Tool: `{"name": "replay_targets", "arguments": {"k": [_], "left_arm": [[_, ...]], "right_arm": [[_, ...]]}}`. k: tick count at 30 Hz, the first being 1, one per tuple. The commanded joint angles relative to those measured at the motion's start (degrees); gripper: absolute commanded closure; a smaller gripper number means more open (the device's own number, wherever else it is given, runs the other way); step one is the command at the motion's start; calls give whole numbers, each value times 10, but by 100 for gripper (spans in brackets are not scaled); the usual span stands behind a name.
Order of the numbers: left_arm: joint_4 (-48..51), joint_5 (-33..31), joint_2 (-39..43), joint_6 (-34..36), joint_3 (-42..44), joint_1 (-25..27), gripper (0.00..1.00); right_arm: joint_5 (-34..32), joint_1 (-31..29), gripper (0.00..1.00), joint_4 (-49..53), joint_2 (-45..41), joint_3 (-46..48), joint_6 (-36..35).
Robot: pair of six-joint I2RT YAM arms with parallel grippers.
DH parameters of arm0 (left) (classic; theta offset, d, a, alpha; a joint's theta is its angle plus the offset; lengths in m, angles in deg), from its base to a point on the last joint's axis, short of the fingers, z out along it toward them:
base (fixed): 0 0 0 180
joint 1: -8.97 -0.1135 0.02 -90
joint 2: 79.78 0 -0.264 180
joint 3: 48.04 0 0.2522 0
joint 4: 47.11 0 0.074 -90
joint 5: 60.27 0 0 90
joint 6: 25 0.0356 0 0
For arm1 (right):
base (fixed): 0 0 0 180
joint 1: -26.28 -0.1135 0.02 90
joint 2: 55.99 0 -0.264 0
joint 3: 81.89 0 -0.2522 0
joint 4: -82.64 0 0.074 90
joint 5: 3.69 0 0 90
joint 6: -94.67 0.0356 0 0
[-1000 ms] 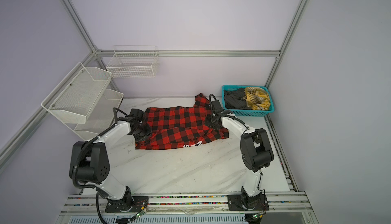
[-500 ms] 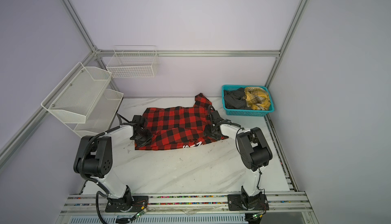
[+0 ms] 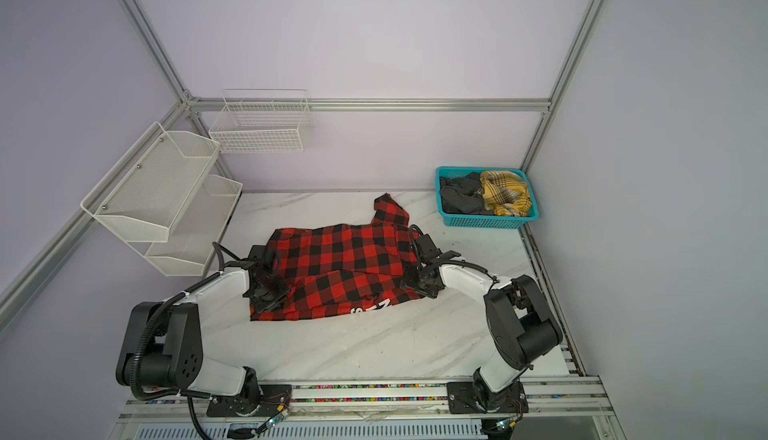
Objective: Fold and stack the long sleeve shirts
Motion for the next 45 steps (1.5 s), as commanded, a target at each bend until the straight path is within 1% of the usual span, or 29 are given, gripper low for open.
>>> {"name": "replay_targets", "arguments": {"k": [1, 3, 5, 8, 10, 12, 14, 16, 20, 23, 25, 27, 29, 32, 34, 35, 36, 37, 38, 40, 42, 44, 45], "left_arm": [[69, -33, 45, 8, -80, 9, 67], [77, -61, 40, 20, -150, 8, 60], [68, -81, 3, 33, -205, 7, 59], [69, -70, -77, 36, -287, -7, 60], [67, -56, -129, 48, -326, -15, 63], [63, -42, -167, 57, -348, -21, 65], [42, -39, -183, 60, -344, -23, 67], [30, -37, -196, 58, -331, -22, 69], [23, -34, -218, 43, -294, -22, 72], [14, -50, -212, 11, -248, -19, 74], [15, -53, -195, -23, -208, -14, 75], [10, -68, -170, -57, -169, 0, 75], [4, -88, -156, -65, -147, 20, 75], [8, -90, -151, -83, -135, 44, 75], [10, -108, -140, -87, -139, 61, 75], [14, -111, -134, -88, -149, 64, 74], [18, -111, -126, -83, -163, 64, 70], [18, -116, -120, -73, -183, 65, 65], [17, -129, -114, -52, -211, 64, 57], [2, -164, -117, 14, -272, 64, 45], [-16, -206, -143, 88, -344, 64, 36], [-18, -223, -182, 141, -410, 54, 28], [-19, -228, -205, 163, -442, 47, 26]], "right_arm": [[-2, 1, 28, 30, -13, -81, 20], [0, 2, 31, 30, 38, -156, 15], [3, 2, 38, 35, 103, -232, 8], [6, 2, 45, 46, 201, -340, -8], [12, 2, 49, 49, 249, -390, -13], [13, 3, 52, 56, 291, -429, -28], [19, 2, 55, 64, 323, -447, -43], [33, 2, 57, 54, 340, -437, -48], [50, 2, 57, 26, 342, -390, -56], [64, 2, 56, 29, 343, -364, -74], [72, 2, 56, 46, 343, -350, -88], [71, 2, 56, 46, 329, -324, -100], [77, 6, 56, 37, 314, -293, -114], [100, 16, 56, 31, 296, -247, -111], [109, 16, 56, 18, 283, -225, -102], [116, 17, 56, 18, 279, -227, -102], [123, 16, 56, 19, 276, -236, -100], [125, 17, 56, 21, 271, -250, -98], [125, 17, 55, 22, 265, -267, -97], [122, 17, 53, 12, 255, -305, -98], [90, 16, 50, -3, 251, -343, -76], [68, 20, 50, 7, 264, -394, -52], [66, 23, 48, 6, 273, -414, -46]]}}
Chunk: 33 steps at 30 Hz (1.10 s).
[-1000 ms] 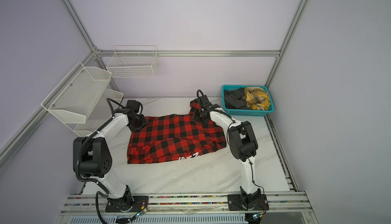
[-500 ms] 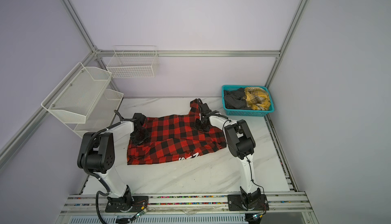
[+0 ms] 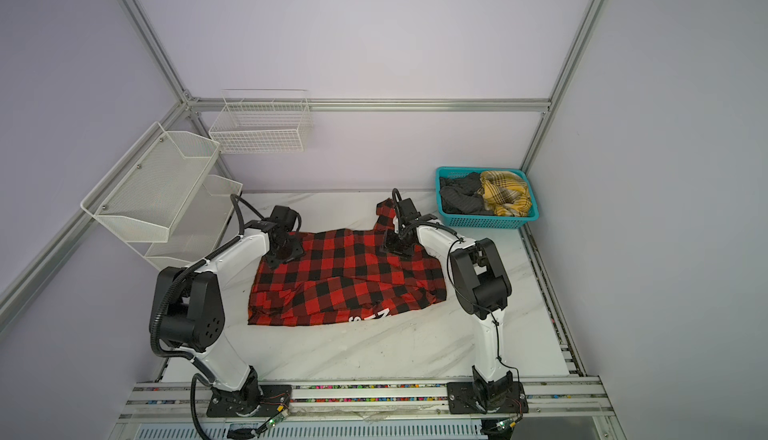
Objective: Fold and stack the long sleeve shirts
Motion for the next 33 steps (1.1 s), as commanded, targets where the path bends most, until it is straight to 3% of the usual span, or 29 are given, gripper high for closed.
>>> {"name": "replay_targets", "arguments": {"k": [1, 6, 9, 25, 28, 33], "left_arm": [[-38, -63, -51, 123, -138, -25, 25], [-38, 41, -137, 131, -227, -98, 30], [-39, 69, -174, 129, -255, -119, 30], [-42, 122, -280, 106, -298, -141, 37], [-45, 123, -286, 112, -307, -141, 41], [-45, 131, -302, 120, -318, -141, 55]], "right_arm": [[-32, 9, 47, 2, 14, -72, 37], [-7, 24, 47, 7, 59, -143, 65], [-10, 26, 47, 6, 59, -147, 65], [21, 47, 53, -4, 57, -106, 38], [21, 47, 54, -3, 56, -98, 36], [19, 47, 55, -8, 49, -80, 35]]}}
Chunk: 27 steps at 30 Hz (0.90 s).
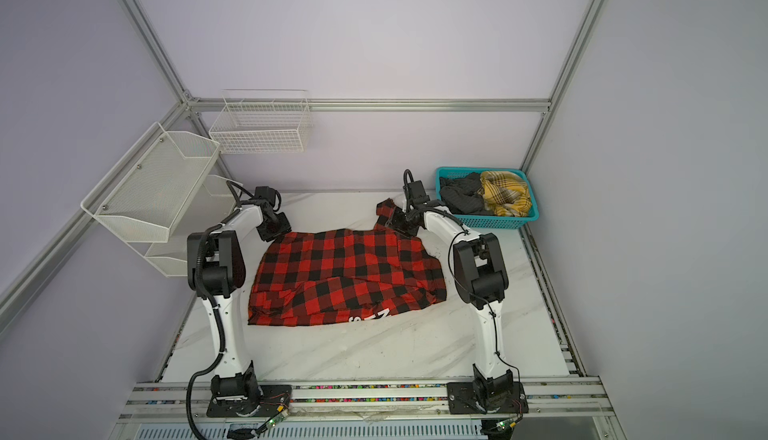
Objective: Fold and stack the long sleeve shirts
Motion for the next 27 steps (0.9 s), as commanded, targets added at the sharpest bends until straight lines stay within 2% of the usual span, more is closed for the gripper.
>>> {"name": "replay_targets", "arguments": {"k": [1, 4, 7, 12, 14, 17, 19, 24, 27], "left_arm": [[-9, 12, -9, 9, -60, -2, 55], [-9, 15, -16, 16, -68, -3, 59], [-9, 20, -19, 20, -72, -3, 72], [-8, 32, -12, 8, -54, -3, 99], [-8, 25, 1, 3, -41, -3, 100], [-9, 18, 27, 0, -21, -3, 100], [-9, 20, 46, -2, -8, -3, 100], [-23, 35, 88, -13, 35, -2, 100], [-25, 44, 94, -10, 44, -2, 100]], "right_arm": [[2, 0, 55, 1, -10, 13, -6], [0, 1, 56, -1, -17, 22, -8], [-5, 0, 56, 1, -20, 25, -8], [-17, 7, 56, 3, -25, 17, -4], [-26, 15, 56, 4, -25, 2, -4], [-47, 32, 39, 15, -12, -38, -2], [-62, 38, 34, 30, 15, -77, -10], [-123, 43, 36, 132, 131, -223, -47], [-175, 42, 38, 163, 167, -252, -69]]}}
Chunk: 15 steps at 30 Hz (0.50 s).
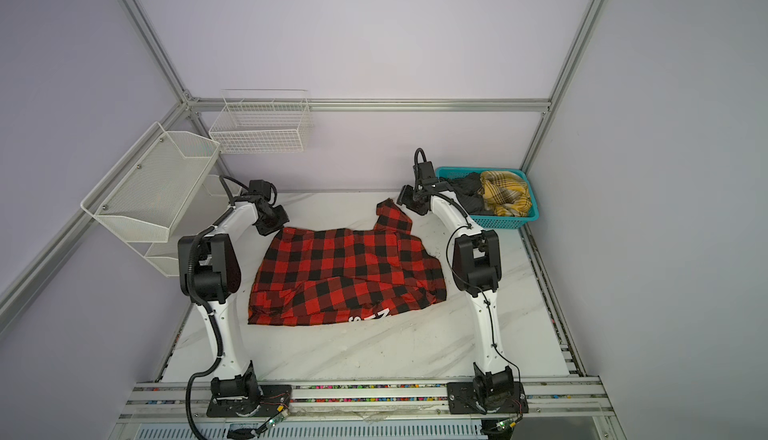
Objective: Fold and stack the long sleeve shirts
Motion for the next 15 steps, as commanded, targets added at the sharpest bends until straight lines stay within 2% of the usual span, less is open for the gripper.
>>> {"name": "replay_targets", "arguments": {"k": [1, 6, 13, 15], "left_arm": [[-20, 15, 29, -6, 25, -3, 100], [-20, 26, 28, -5, 33, -3, 100], [-20, 28, 21, -2, 38, -2, 100], [-20, 29, 21, 0, 40, -2, 100]], "right_arm": [[-76, -4, 38, 99, 50, -16, -36], [-88, -19, 37, 95, 74, -17, -85], [-175, -54, 36, 153, 148, -83, -106], [-207, -60, 41, 173, 176, -107, -103]]}}
